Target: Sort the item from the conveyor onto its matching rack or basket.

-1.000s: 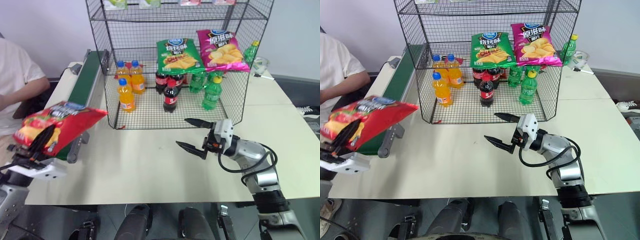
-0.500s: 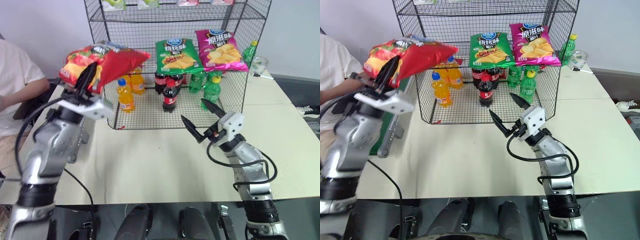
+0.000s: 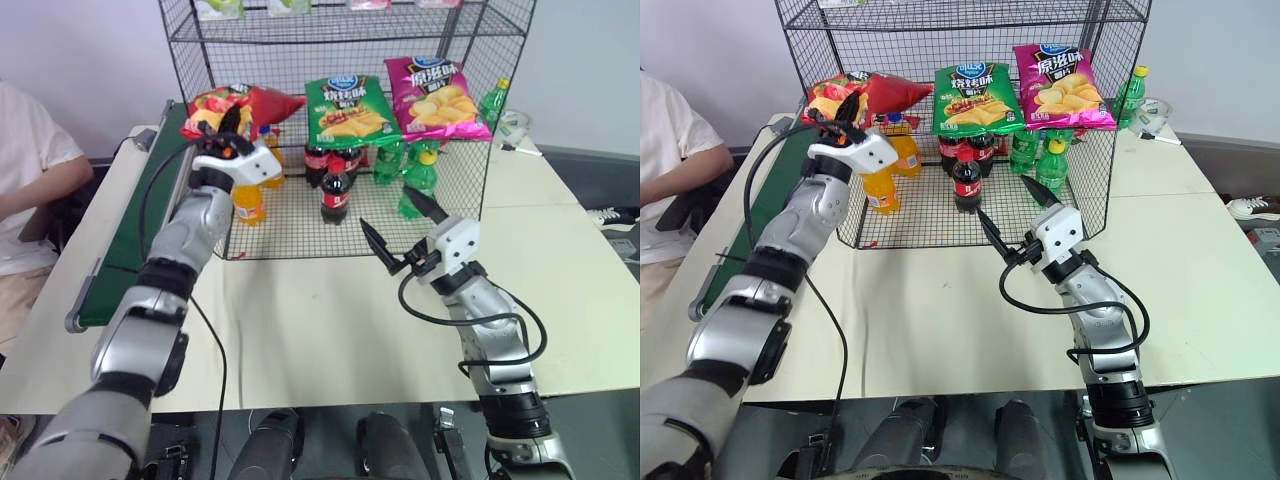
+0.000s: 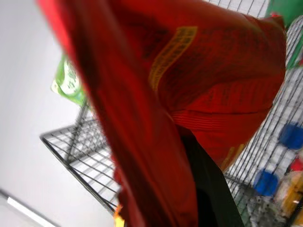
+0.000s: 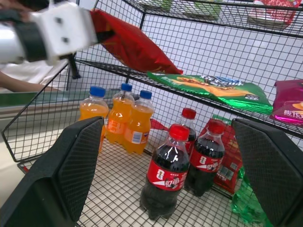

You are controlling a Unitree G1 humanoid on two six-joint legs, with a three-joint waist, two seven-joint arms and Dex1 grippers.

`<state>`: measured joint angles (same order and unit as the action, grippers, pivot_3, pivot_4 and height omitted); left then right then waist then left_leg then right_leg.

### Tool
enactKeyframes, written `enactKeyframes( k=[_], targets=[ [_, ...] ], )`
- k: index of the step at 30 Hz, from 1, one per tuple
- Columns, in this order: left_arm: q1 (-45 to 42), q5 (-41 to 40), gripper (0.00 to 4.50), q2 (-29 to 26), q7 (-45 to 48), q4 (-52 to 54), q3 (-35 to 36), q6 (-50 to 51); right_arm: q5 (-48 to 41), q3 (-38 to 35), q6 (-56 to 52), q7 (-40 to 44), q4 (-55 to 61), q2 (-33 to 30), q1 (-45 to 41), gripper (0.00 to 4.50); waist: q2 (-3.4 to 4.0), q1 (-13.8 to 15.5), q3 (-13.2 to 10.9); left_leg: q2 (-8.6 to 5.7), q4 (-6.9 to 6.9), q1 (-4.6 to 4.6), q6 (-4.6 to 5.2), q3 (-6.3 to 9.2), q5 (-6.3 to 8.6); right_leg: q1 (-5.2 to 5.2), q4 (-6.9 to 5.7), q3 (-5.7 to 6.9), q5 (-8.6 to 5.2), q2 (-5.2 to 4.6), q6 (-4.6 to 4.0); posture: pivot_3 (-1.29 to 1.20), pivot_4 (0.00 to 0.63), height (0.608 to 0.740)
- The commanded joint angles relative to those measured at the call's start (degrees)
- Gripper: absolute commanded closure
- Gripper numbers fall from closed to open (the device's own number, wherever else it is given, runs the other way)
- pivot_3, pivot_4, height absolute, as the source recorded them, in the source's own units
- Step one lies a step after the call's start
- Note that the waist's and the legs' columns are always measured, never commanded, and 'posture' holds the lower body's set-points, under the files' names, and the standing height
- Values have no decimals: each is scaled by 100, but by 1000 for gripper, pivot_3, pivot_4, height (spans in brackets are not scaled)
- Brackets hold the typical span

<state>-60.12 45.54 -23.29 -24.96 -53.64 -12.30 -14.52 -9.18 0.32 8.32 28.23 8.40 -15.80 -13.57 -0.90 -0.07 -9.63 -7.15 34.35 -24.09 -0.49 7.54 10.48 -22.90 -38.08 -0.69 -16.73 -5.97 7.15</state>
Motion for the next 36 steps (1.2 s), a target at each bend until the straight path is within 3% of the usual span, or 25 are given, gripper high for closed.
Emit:
enactKeyframes(
  k=[1,6,12,15,22,28,36],
  targets=[
    [-652,-186,4441,184,-354,-849,-79,42,-65,-32,20,-33,129,2,-124,0,-3,-22,-2,0,1,0,0,0,0,0,-1,0,0,0,0,0,150,740],
    [-1235,-439,4441,618,-177,-1804,-143,30,-107,-6,-89,-11,238,-19,-162,0,-7,-59,-3,-1,6,-4,0,2,0,2,-1,4,0,0,2,0,150,740],
    [-1424,-714,4441,761,-20,-2149,-149,93,-93,-4,-178,-18,352,-61,-120,0,-7,-89,-3,0,4,-8,0,1,0,-6,-3,3,0,1,3,0,150,740],
    [-1437,-864,3584,737,-67,-2140,-101,35,-128,-21,-201,13,407,-110,-46,0,-7,-76,-3,0,4,-10,0,1,0,-8,-3,3,0,1,3,0,150,740],
    [-1327,-1017,348,682,26,-1957,-227,-191,-147,-15,-224,15,412,-134,-48,0,-9,-37,-1,0,36,-10,4,6,3,10,-9,11,0,1,3,0,150,740],
    [-622,-1242,348,263,382,-774,-163,-580,-178,-80,-201,20,365,-166,2,0,-9,-67,0,-1,52,-11,9,9,6,16,-9,12,1,1,6,0,150,740],
    [1271,-1577,348,-366,1589,2738,236,148,-189,-99,-121,90,191,-216,-57,0,-7,-88,0,2,47,-21,8,5,6,-4,-14,-2,2,5,4,0,150,740]
  ],
)
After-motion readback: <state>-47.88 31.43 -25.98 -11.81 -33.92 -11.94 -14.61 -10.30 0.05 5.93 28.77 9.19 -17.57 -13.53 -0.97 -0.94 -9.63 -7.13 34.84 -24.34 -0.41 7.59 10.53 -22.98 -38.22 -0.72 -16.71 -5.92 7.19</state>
